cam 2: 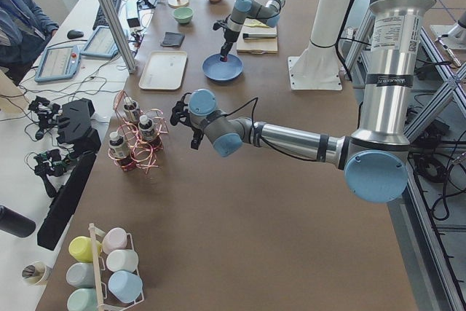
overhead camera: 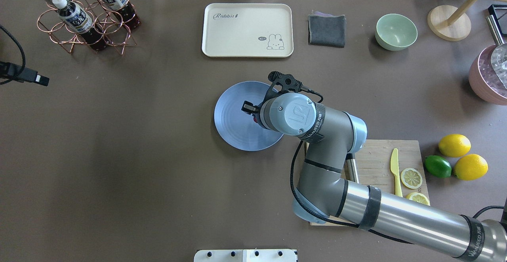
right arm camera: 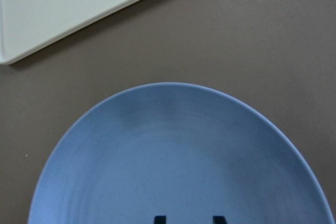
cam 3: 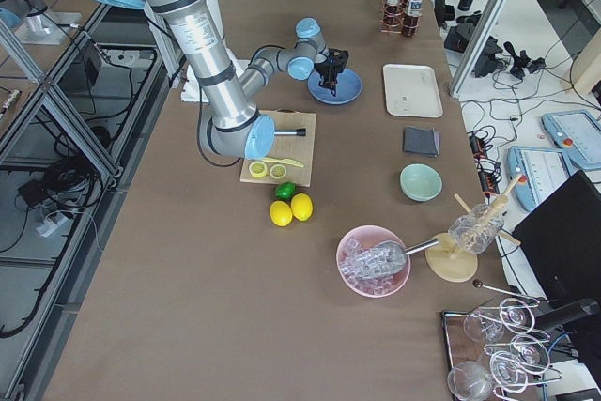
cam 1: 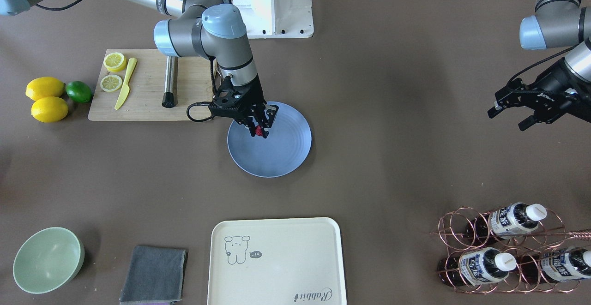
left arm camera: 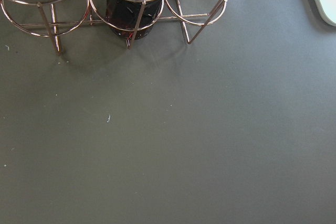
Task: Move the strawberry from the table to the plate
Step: 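Carry the strawberry with the right gripper over the blue plate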
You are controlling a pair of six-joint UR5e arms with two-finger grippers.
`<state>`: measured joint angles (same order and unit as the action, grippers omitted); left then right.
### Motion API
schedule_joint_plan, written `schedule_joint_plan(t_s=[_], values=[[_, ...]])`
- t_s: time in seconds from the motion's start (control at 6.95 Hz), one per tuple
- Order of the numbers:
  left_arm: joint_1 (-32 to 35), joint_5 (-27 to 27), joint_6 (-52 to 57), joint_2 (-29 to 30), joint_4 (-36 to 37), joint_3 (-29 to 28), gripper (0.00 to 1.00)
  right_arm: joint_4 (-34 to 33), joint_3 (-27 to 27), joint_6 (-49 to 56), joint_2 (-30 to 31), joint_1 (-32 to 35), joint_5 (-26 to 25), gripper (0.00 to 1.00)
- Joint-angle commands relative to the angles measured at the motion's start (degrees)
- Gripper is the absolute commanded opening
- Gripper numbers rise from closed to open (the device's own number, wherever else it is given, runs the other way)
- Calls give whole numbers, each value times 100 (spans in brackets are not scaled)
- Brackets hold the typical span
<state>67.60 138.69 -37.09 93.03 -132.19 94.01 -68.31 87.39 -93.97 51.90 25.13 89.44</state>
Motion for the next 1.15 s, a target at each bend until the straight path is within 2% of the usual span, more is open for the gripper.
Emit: schedule_joint_plan(t_s=[0.0, 0.29, 0.86, 1.01], values=[[-1, 0, 0, -4, 0, -5, 99, 29, -91, -16, -83, -61, -119, 0], [-1, 0, 0, -4, 0, 3, 99, 46, -432, -16, -355, -61, -137, 0], [-10, 0, 0, 5, 0, -5, 99, 46, -495, 1, -364, -61, -172, 0], [-10, 0, 0, 5, 0, -5, 99, 46, -495, -16, -373, -61, -181, 38]])
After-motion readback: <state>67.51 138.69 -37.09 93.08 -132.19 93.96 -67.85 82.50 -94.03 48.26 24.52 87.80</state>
